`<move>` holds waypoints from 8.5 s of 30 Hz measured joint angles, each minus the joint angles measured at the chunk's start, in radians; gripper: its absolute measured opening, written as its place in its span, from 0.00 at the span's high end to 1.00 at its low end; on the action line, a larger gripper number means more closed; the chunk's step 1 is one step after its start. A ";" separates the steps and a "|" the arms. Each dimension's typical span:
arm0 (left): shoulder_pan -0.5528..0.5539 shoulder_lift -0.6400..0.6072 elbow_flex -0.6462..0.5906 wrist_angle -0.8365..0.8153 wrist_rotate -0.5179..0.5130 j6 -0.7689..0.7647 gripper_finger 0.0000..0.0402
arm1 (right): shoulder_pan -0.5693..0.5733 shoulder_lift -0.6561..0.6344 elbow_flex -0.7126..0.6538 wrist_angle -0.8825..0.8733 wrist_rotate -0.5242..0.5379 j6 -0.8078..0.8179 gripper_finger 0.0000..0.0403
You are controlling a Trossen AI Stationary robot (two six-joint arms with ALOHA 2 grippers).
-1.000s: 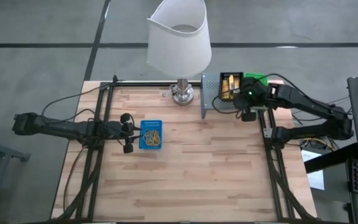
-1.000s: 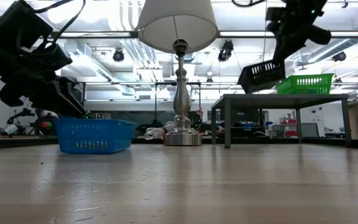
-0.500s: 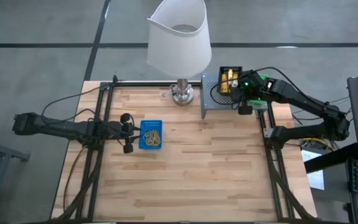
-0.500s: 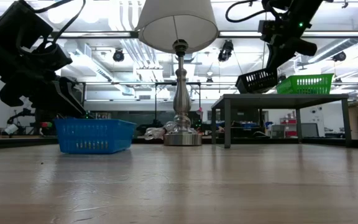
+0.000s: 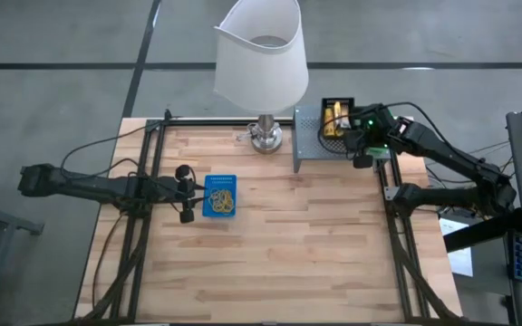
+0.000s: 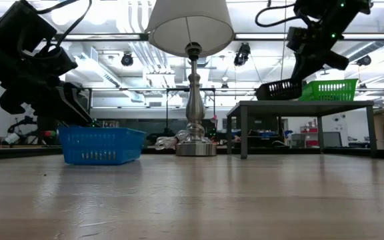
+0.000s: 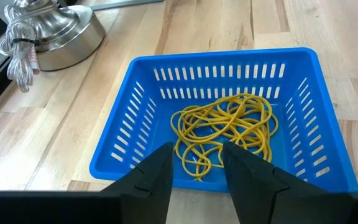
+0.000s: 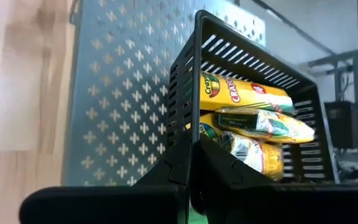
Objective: Pick & Place Office Desk Supplies
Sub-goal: Put the black bin on the shelf, then put the blue bin on the shelf
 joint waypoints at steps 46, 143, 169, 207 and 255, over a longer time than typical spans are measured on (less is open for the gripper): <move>0.000 0.000 0.000 0.000 0.000 0.000 0.64 | -0.044 -0.041 -0.014 -0.064 -0.066 0.023 0.80; 0.000 0.000 0.000 0.000 0.000 0.000 0.64 | 0.737 1.081 0.333 1.244 -0.032 0.659 0.61; 0.000 0.000 0.000 0.000 0.000 0.000 0.64 | 0.742 1.180 0.466 0.998 -0.058 0.697 0.62; 0.000 0.000 0.000 0.000 0.000 0.000 0.64 | 0.730 1.178 0.471 0.932 -0.054 0.621 0.94; 0.000 0.000 0.000 -0.017 0.000 0.000 0.64 | 0.740 0.927 0.455 0.104 -0.096 0.735 0.97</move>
